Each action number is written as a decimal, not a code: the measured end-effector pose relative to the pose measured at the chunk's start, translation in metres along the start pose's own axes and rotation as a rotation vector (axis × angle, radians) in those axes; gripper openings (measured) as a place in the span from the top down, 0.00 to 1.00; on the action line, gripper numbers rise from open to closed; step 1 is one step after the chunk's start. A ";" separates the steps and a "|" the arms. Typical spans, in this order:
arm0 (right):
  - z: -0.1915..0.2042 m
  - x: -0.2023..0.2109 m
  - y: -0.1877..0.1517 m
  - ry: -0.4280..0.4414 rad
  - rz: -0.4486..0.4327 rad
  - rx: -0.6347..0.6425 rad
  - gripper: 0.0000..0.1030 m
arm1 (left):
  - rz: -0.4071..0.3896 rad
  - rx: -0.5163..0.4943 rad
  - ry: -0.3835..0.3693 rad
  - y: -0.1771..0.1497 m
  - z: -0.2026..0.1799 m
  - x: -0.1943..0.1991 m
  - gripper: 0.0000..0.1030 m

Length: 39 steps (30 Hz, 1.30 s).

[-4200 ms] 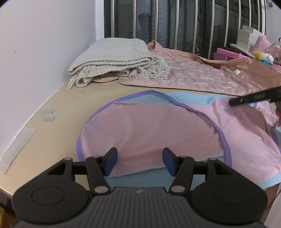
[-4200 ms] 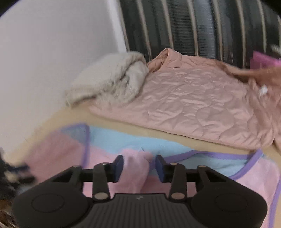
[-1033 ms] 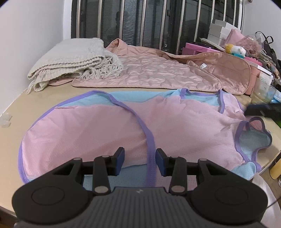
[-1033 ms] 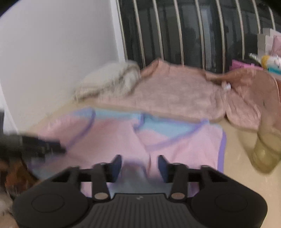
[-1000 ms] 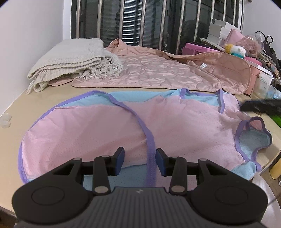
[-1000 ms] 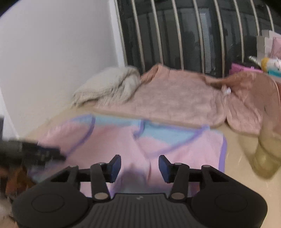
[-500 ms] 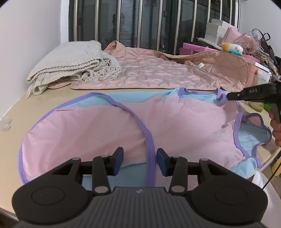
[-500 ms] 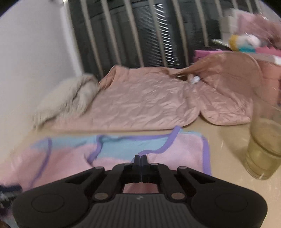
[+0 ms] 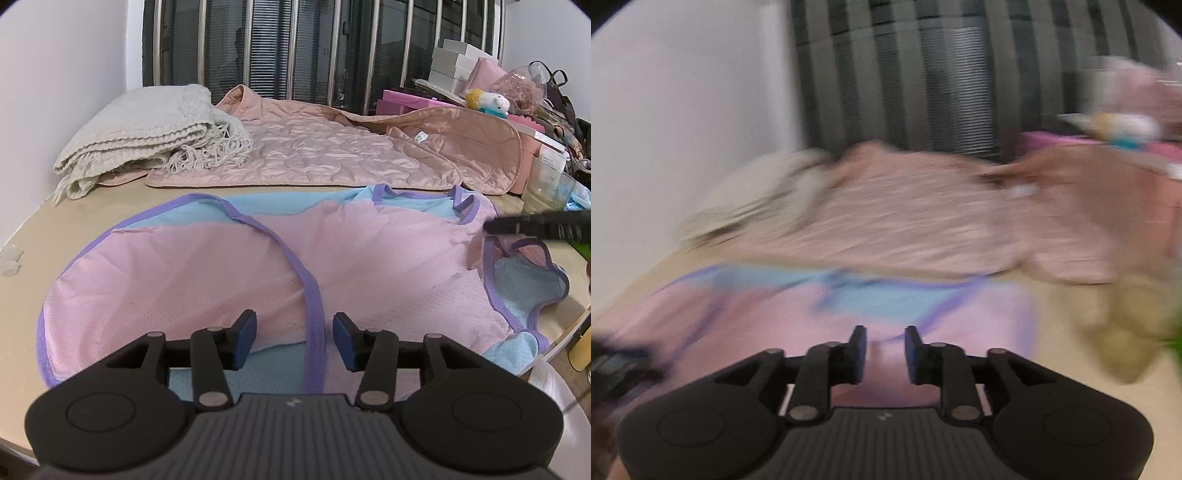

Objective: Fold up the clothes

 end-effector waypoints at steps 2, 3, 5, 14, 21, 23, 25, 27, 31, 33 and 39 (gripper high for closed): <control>0.005 -0.009 -0.008 -0.024 0.033 0.014 0.73 | 0.000 -0.005 0.004 0.000 -0.001 0.000 0.53; 0.006 -0.015 -0.012 -0.049 0.048 0.013 0.78 | 0.000 -0.008 0.006 0.000 -0.002 0.000 0.53; 0.003 -0.017 -0.014 -0.071 0.033 -0.011 0.97 | 0.003 -0.011 0.005 0.000 -0.001 -0.001 0.53; 0.002 0.016 -0.025 -0.044 0.120 0.016 0.96 | 0.003 -0.005 -0.002 -0.001 0.001 0.000 0.52; 0.008 0.029 0.019 -0.011 -0.029 -0.007 0.68 | 0.009 0.011 -0.012 -0.001 0.003 0.003 0.52; 0.013 0.009 0.046 0.055 -0.037 -0.033 0.68 | 0.005 0.008 -0.004 -0.001 0.003 0.003 0.52; 0.009 -0.032 0.072 0.101 0.011 -0.082 0.68 | 0.001 0.000 0.003 -0.003 0.002 0.003 0.52; 0.007 -0.078 0.089 0.092 0.099 -0.091 0.68 | -0.004 -0.009 0.009 -0.004 0.001 0.004 0.52; 0.007 -0.130 0.100 0.074 0.199 -0.128 0.82 | -0.008 0.005 0.011 -0.005 0.006 0.005 0.52; 0.010 -0.136 0.104 0.082 0.184 -0.130 0.99 | -0.010 0.010 0.012 -0.006 0.009 0.005 0.52; 0.000 -0.133 0.101 0.000 0.179 -0.080 0.93 | -0.010 0.026 0.013 -0.004 0.016 0.007 0.52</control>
Point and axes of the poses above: each gripper's, at about its wrist camera, not at the fingertips, and x roughly against the way its jaws point, z to its left, y to its top, the point moved 7 cm from there along -x, roughly the way its jaws point, and after that the axes turned 9 degrees about z, right-handed, at the moved point
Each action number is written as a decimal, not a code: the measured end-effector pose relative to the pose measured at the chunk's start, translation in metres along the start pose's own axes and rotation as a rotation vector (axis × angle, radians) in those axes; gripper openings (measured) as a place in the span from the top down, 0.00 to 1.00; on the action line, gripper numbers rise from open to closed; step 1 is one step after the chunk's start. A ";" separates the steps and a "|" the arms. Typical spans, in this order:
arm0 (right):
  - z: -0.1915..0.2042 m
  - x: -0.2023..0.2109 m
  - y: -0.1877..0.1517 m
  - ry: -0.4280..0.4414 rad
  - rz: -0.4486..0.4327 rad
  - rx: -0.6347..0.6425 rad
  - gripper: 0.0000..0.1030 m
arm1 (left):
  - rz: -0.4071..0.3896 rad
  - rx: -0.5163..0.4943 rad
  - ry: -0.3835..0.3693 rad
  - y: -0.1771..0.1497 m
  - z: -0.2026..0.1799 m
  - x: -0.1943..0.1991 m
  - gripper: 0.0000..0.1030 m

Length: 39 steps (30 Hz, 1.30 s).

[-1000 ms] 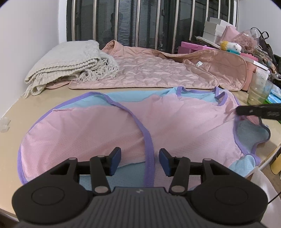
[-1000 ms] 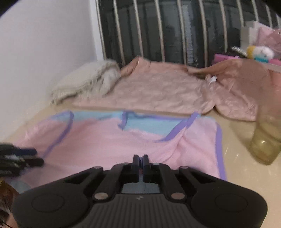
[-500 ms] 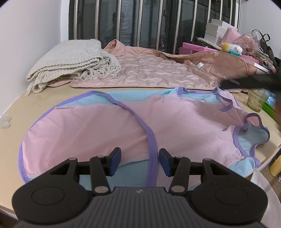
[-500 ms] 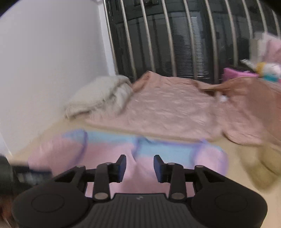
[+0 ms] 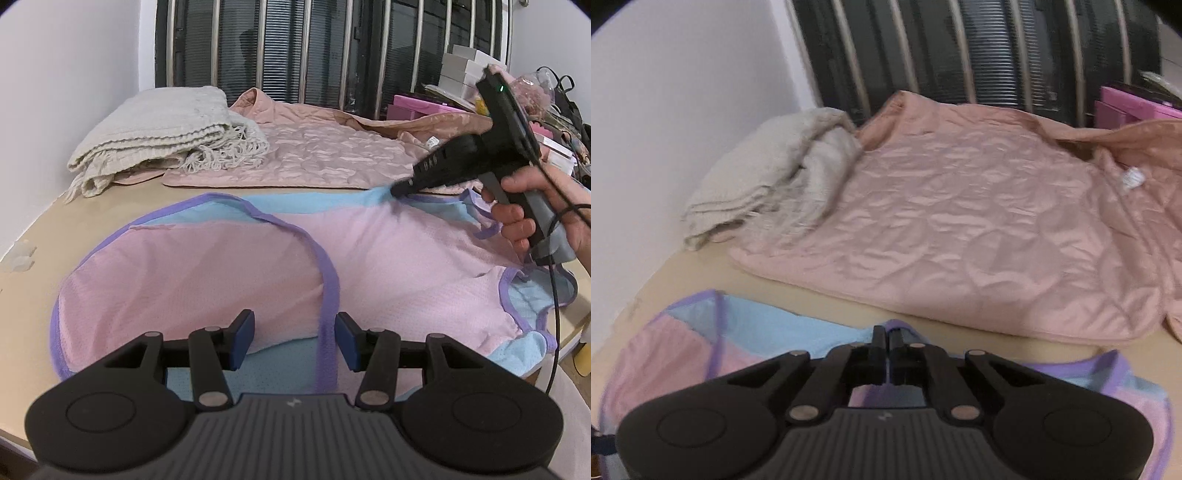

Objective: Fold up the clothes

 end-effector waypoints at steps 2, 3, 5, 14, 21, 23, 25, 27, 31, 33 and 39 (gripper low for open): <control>0.001 0.003 -0.004 -0.035 0.009 0.029 0.89 | 0.011 0.014 -0.030 0.001 0.000 0.003 0.52; 0.006 0.013 -0.008 -0.049 -0.014 0.059 0.86 | 0.009 0.018 -0.067 0.000 -0.002 0.007 0.52; 0.019 0.037 -0.019 -0.069 -0.075 0.121 0.80 | -0.003 0.015 -0.167 -0.004 -0.005 0.019 0.51; 0.030 0.057 -0.084 -0.137 -0.029 0.261 0.90 | 0.024 -0.118 -0.237 -0.024 -0.023 0.025 0.50; 0.058 0.110 -0.140 0.039 -0.109 0.292 0.82 | -0.003 -0.208 -0.278 -0.033 -0.024 0.035 0.49; 0.061 0.102 -0.156 -0.021 -0.043 0.354 0.82 | -0.013 -0.284 -0.286 -0.038 -0.028 0.040 0.38; 0.060 0.110 -0.164 -0.091 -0.074 0.394 0.74 | -0.012 -0.411 -0.242 -0.049 -0.035 0.046 0.28; 0.064 0.123 -0.172 -0.124 -0.097 0.446 0.71 | -0.026 -0.508 -0.225 -0.059 -0.042 0.051 0.24; 0.098 0.152 -0.197 0.011 -0.219 0.688 0.66 | -0.062 -0.672 -0.132 -0.075 -0.053 0.050 0.24; 0.117 0.152 -0.220 0.039 -0.202 0.863 0.64 | -0.058 -0.751 -0.083 -0.083 -0.054 0.045 0.25; 0.115 0.127 -0.238 -0.057 -0.123 1.033 0.77 | -0.068 -0.838 -0.046 -0.081 -0.041 0.042 0.66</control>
Point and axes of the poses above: each gripper's, at about its wrist camera, not at the fingertips, and x roughly against the way its jaws point, z to its left, y to its top, the point moved 7 cm from there along -x, roughly the way its jaws point, and after that the axes turned 9 degrees about z, right-handed, at the moved point
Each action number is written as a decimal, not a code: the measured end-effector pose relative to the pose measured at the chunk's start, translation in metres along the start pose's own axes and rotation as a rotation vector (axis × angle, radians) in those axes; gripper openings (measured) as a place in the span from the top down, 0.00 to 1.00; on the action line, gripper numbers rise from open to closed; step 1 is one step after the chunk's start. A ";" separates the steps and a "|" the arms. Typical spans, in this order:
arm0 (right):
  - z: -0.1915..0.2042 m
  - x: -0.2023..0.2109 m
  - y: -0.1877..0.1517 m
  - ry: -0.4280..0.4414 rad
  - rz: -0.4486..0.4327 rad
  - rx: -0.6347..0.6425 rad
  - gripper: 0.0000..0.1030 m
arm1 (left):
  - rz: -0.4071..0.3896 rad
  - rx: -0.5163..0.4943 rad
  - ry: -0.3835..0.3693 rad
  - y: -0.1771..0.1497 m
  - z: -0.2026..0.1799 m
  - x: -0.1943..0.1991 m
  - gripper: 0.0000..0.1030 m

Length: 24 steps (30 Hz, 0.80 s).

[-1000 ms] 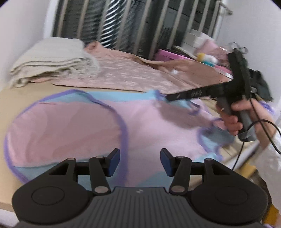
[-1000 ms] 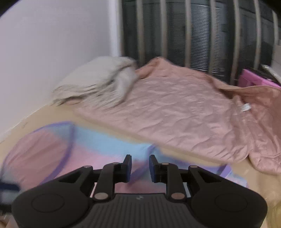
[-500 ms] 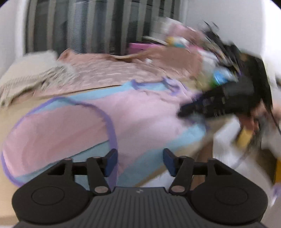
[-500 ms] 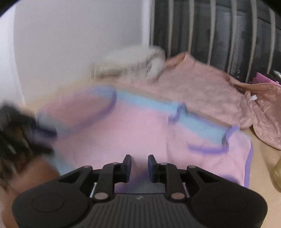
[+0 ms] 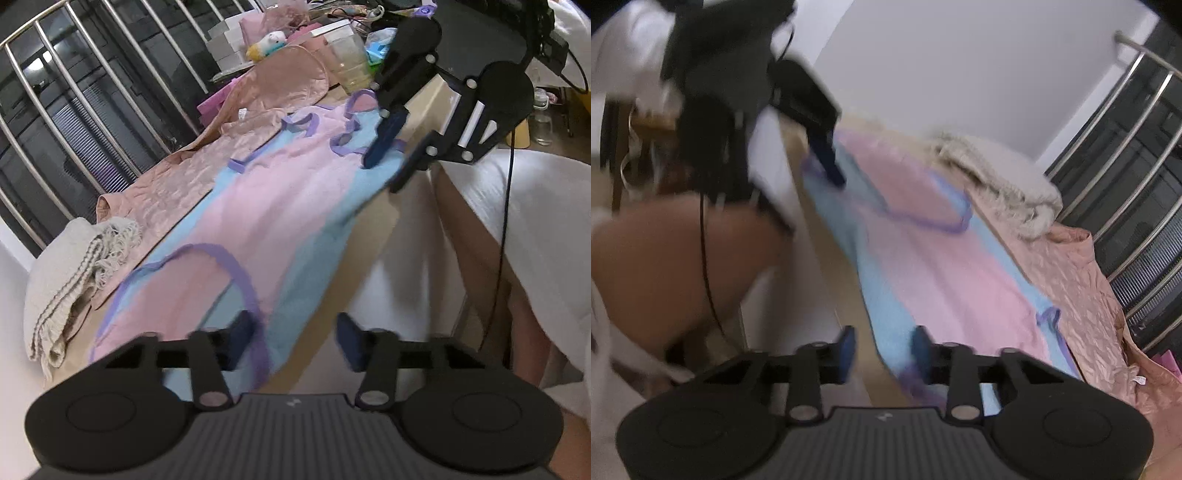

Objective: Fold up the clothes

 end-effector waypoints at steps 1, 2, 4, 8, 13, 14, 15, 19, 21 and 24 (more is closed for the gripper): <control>-0.003 0.000 0.000 0.019 0.004 -0.021 0.77 | -0.003 0.004 -0.015 -0.001 0.005 0.002 0.74; -0.006 0.000 0.001 0.040 0.007 -0.044 0.78 | -0.006 0.008 -0.032 -0.002 0.009 0.004 0.77; -0.008 0.005 0.001 0.079 0.009 -0.062 0.92 | -0.005 0.022 -0.076 -0.005 0.016 0.008 0.83; -0.024 0.021 0.005 0.182 -0.028 -0.130 1.00 | -0.014 0.072 -0.181 -0.002 0.035 0.020 0.95; -0.076 0.020 0.016 0.199 -0.091 -0.208 1.00 | -0.059 0.127 -0.297 0.018 0.087 0.018 0.95; -0.088 0.015 0.021 0.204 -0.098 -0.223 1.00 | -0.064 0.145 -0.318 0.022 0.100 0.013 0.95; -0.100 0.003 0.027 0.192 -0.095 -0.236 1.00 | -0.066 0.161 -0.326 0.026 0.114 0.006 0.95; -0.135 -0.056 0.044 0.146 -0.024 -0.257 1.00 | 0.000 0.258 -0.369 0.033 0.161 -0.040 0.92; -0.146 -0.085 0.047 0.066 0.027 -0.281 0.98 | 0.035 0.297 -0.356 0.025 0.171 -0.051 0.81; -0.152 -0.088 0.041 0.002 0.079 -0.263 0.89 | 0.028 0.371 -0.352 0.007 0.184 -0.049 0.61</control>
Point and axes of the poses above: each gripper's, at about its wrist camera, not at the fingertips, and x roughly against the way its jaws point, z to its left, y to its top, the point moved 7 cm from there along -x, roughly the way its jaws point, and after that the axes turned 9 degrees about z, right-handed, at the moved point
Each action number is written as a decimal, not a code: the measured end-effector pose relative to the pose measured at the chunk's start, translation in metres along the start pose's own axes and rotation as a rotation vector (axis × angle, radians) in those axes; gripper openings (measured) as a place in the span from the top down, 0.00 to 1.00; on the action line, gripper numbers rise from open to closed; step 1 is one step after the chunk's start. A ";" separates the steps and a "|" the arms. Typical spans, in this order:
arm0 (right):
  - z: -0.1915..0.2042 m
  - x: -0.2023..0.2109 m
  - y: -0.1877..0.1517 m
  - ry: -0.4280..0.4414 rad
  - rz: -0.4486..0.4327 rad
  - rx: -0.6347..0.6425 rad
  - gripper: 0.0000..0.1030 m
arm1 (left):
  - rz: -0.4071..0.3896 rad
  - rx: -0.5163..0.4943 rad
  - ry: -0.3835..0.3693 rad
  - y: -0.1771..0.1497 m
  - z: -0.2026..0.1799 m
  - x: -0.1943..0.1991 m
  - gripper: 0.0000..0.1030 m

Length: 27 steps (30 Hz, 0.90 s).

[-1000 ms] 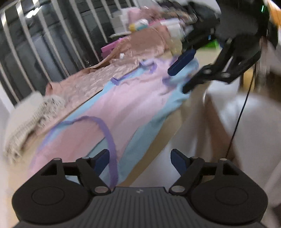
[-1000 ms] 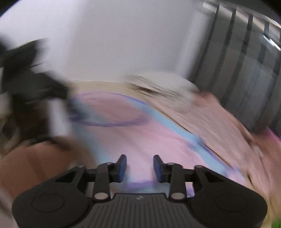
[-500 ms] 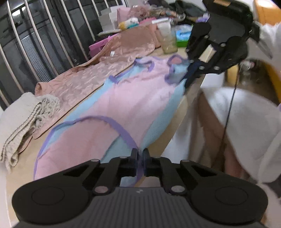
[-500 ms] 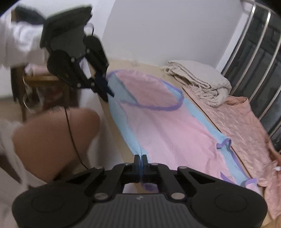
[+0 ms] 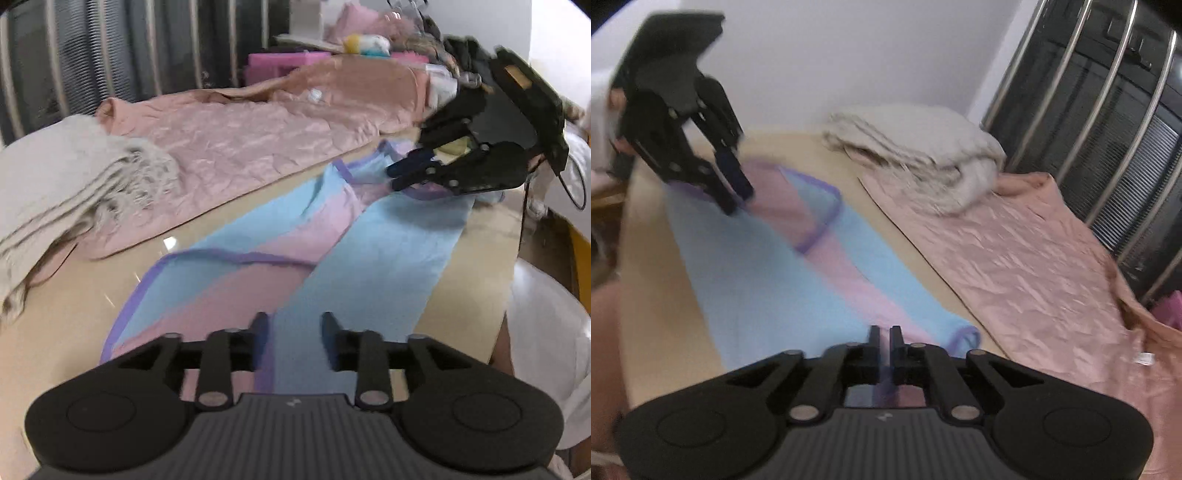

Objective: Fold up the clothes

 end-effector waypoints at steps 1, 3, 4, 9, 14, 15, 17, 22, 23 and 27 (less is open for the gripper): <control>-0.003 0.014 -0.009 -0.002 -0.019 0.001 0.81 | -0.030 0.028 -0.010 -0.008 0.003 0.009 0.53; -0.008 0.044 -0.033 0.003 -0.048 -0.026 0.66 | -0.072 0.094 -0.013 -0.027 0.007 0.026 0.47; -0.010 0.059 -0.048 0.010 -0.057 -0.055 0.62 | -0.076 0.110 0.002 -0.034 0.007 0.028 0.46; -0.008 0.088 -0.119 0.007 0.005 -0.154 0.62 | -0.053 0.158 0.069 -0.065 0.004 0.028 0.47; -0.011 0.074 -0.140 0.034 0.024 -0.276 0.92 | -0.047 0.145 0.089 -0.073 0.006 0.025 0.75; -0.012 0.074 -0.141 0.055 0.023 -0.292 0.95 | -0.048 0.141 0.093 -0.074 0.007 0.026 0.76; -0.016 0.077 -0.134 0.100 0.016 -0.274 0.96 | -0.049 0.137 0.100 -0.076 0.011 0.026 0.77; -0.069 0.081 -0.114 0.200 0.002 -0.388 0.96 | -0.035 0.141 0.139 -0.074 0.024 0.026 0.76; -0.079 0.074 -0.113 0.180 0.034 -0.406 0.96 | -0.033 0.144 0.143 -0.074 0.026 0.027 0.76; -0.077 0.040 -0.113 0.009 0.167 -0.349 0.88 | -0.029 0.158 0.160 -0.073 0.028 0.026 0.73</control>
Point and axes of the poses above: each gripper's, at about its wrist camera, not at the fingertips, and x roughly against the way its jaws point, z to its left, y to its top, the point moved 7 cm from there along -x, roughly the way its jaws point, and after that the axes turned 9 degrees about z, right-handed, at the moved point
